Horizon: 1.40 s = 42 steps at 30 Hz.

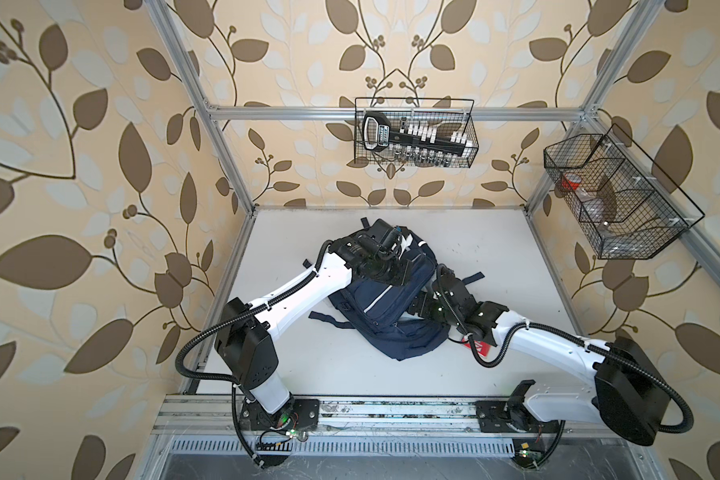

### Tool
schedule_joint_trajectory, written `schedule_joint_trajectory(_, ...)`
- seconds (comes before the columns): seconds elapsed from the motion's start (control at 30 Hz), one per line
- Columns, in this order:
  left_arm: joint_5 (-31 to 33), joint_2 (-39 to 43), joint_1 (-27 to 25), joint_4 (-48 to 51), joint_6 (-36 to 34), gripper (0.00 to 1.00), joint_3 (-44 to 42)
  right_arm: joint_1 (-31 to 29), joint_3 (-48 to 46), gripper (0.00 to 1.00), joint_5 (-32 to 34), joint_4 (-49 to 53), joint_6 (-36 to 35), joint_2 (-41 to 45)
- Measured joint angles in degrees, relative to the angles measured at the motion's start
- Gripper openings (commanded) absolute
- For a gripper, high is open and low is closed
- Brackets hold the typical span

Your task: Pack the student bag

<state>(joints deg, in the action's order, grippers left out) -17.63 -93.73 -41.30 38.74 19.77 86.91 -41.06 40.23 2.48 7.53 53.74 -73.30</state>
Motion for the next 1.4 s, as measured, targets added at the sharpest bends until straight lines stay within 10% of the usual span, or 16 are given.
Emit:
schedule_joint_trajectory(0.57,-0.6,0.4,-0.3,-1.6,1.6,0.00,-2.0,-0.1,-0.6,0.60,-4.0,-9.0,0.3,-6.5)
schedule_joint_trajectory(1.03,-1.0,0.6,-0.2,-2.5,2.2,0.00,-2.9,-0.3,0.2,0.83,0.8,6.1,-3.8,7.2)
schedule_joint_trajectory(1.17,-1.1,0.6,-0.2,-2.7,3.2,0.37,-3.0,-0.4,0.2,0.84,2.4,10.4,-5.0,15.2)
schedule_joint_trajectory(1.4,-0.1,1.0,1.3,-2.9,6.1,0.59,-6.2,-1.7,0.2,0.99,4.9,19.8,-6.1,20.5)
